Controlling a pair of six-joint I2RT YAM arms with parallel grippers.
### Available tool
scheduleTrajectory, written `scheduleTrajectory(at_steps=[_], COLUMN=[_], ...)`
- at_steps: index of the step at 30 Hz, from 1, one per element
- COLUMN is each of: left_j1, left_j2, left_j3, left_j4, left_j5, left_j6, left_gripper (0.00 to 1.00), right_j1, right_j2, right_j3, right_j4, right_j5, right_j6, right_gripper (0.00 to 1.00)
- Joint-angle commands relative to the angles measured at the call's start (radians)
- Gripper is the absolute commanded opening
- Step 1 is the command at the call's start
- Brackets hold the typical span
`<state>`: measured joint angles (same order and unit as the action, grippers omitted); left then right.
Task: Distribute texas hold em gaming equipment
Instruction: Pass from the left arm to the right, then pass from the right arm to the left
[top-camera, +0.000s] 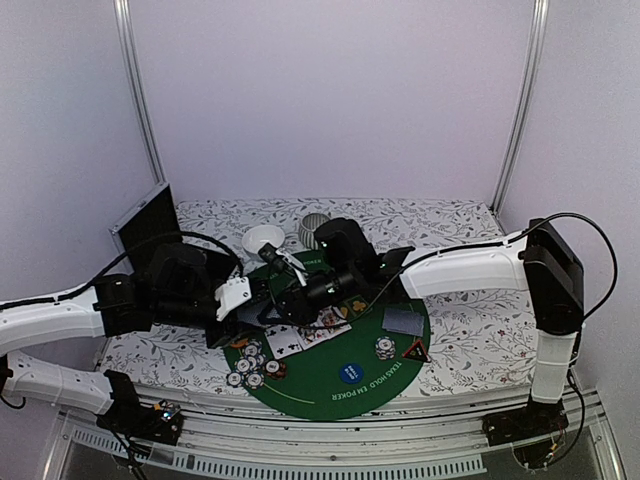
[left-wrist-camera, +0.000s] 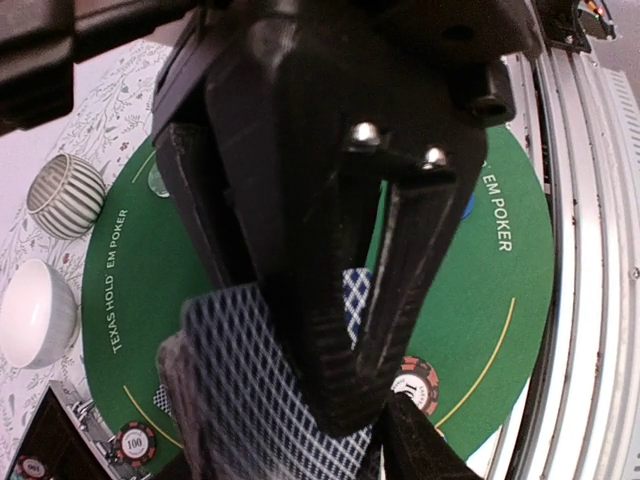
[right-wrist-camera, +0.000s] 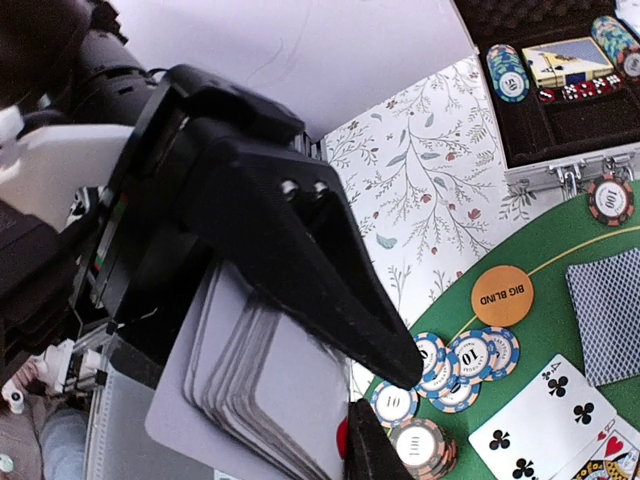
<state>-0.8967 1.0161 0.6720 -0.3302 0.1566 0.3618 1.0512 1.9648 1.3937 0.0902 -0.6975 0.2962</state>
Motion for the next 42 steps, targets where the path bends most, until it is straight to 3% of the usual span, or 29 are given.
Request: scheduleTrajectory(at_steps=[1,5,8,15,20,26,34,39,42], left_j1=[-0.004,-0.005,-0.009,-0.037,-0.045,-0.047,-0.048,-0.046,-0.045], left_j2=[-0.010,-0.016,-0.026,-0.042,-0.043,-0.041,-0.043,-0.161,-0.214], left_j3=[0.015,0.004,-0.004,-0.043,-0.052,-0.058,-0.044,-0.079,-0.105], left_j4=[0.008,0.012,0.021,0.131,0.143,0.136,0.129,0.189,0.193], left_j5=[0.028,0.047,0.042,-0.198,-0.235,-0.217,-0.179,-0.171,-0.134], left_j6=[0.004,0.015,0.032,0.074,0.092,0.096,0.084,0.072,0.081], left_gripper=[0.31,0.67,0.78,0.83,0.94,0.96,0.85,0.97,0.98], right_j1=[-0.002,-0.003,-0.003,-0.003,-0.001,0.018,0.030,0.021,0.021], right_j2=[-0.018,-0.034,-0.046,-0.048,-0.028,-0.041,-0.046,-0.075,-0.084], right_j3=[0.010,0.004,-0.001,-0.007,-0.035,-0.057,-0.069,-0.104,-0.106], right_j4=[0.075,0.075,0.078,0.088,0.140,0.170,0.185,0.184,0.180], right_j5=[-0.051,-0.053,-0.053,0.021,0.058,0.068,0.039,0.047,0.047], right_j6=[0.038,0.039,0.048,0.192,0.364,0.418,0.437,0.434,0.435], right_gripper=[0.10,0.04,0.03,0.03,0.03,0.03,0.03,0.03,0.03])
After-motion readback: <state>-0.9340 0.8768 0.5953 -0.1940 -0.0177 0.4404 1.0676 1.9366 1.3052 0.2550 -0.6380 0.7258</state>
